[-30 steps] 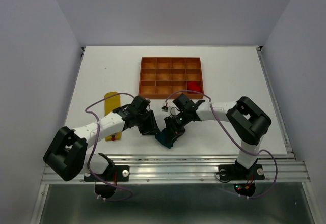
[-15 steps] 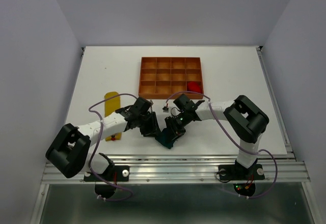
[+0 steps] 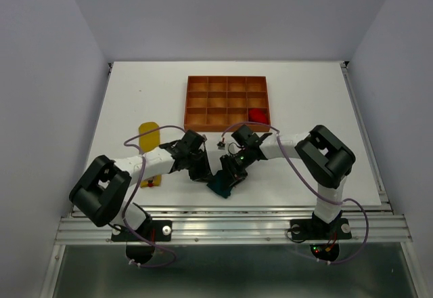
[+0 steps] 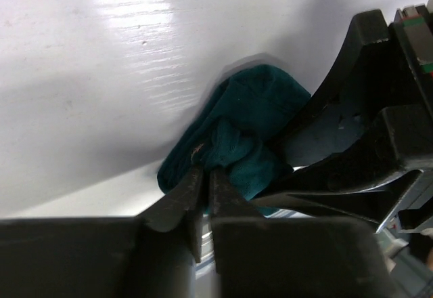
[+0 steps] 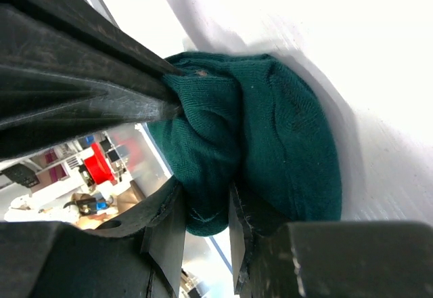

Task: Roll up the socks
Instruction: Roll the sock at the center of the board, then pick up the sock at the center of the board.

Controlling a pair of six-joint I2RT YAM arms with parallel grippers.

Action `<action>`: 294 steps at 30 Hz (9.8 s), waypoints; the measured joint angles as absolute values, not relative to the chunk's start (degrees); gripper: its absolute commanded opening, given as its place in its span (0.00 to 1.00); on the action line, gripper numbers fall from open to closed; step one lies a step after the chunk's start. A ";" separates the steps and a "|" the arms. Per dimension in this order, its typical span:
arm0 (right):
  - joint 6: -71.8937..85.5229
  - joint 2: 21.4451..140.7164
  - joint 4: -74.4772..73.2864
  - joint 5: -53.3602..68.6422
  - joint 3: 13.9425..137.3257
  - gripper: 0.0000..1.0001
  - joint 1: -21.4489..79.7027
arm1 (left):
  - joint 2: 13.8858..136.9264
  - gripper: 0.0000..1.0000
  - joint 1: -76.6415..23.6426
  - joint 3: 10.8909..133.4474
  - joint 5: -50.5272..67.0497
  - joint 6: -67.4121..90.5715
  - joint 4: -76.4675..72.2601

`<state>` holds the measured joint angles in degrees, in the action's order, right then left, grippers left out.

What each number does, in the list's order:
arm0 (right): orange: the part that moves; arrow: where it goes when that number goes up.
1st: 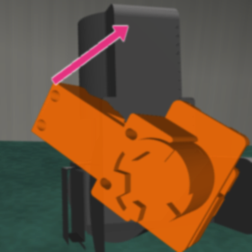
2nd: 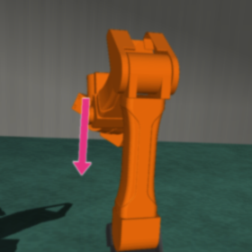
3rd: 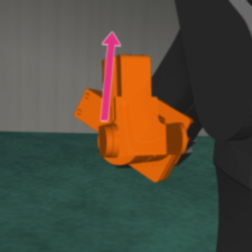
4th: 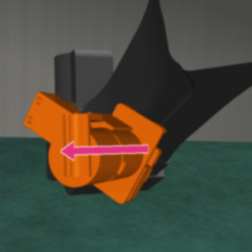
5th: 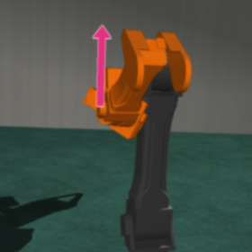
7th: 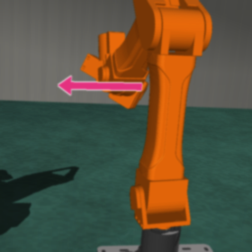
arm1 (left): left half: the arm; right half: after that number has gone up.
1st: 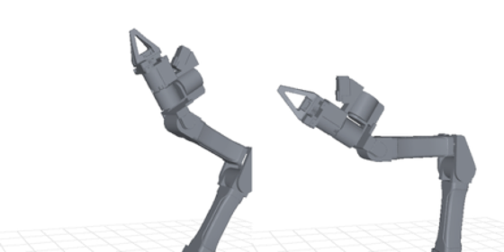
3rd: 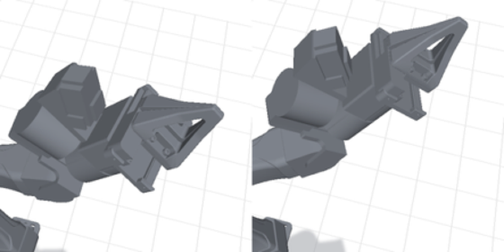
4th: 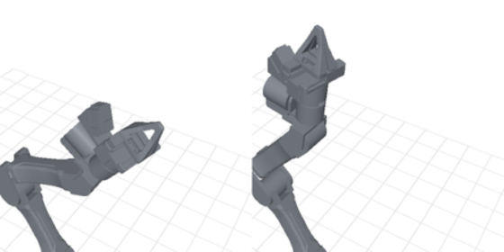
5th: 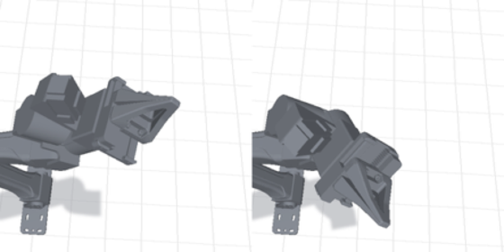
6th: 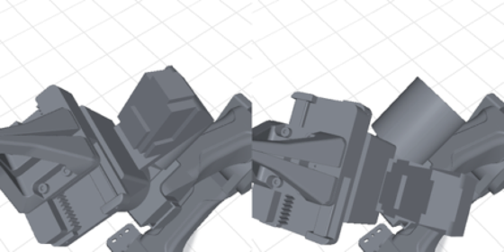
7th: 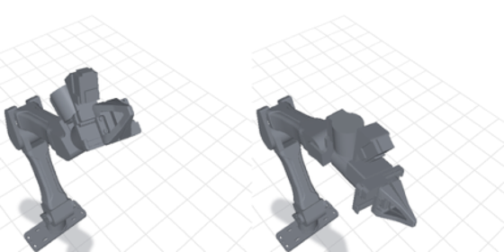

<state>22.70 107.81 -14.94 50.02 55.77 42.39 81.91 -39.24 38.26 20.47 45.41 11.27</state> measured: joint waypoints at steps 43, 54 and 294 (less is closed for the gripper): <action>12.58 82.02 -16.21 6.92 51.53 0.61 60.29 | 86.91 0.00 -43.53 45.17 13.26 50.33 17.85; 10.74 82.63 -15.99 -2.96 51.31 0.60 67.22 | 86.96 0.00 -43.79 45.47 12.84 50.48 18.24; 2.61 83.85 -7.90 -10.61 45.12 0.60 62.72 | 97.84 0.32 -45.60 59.66 8.62 43.44 21.41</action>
<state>2.61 83.85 -7.90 -10.61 45.12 62.72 97.84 -45.60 59.66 8.62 43.44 21.41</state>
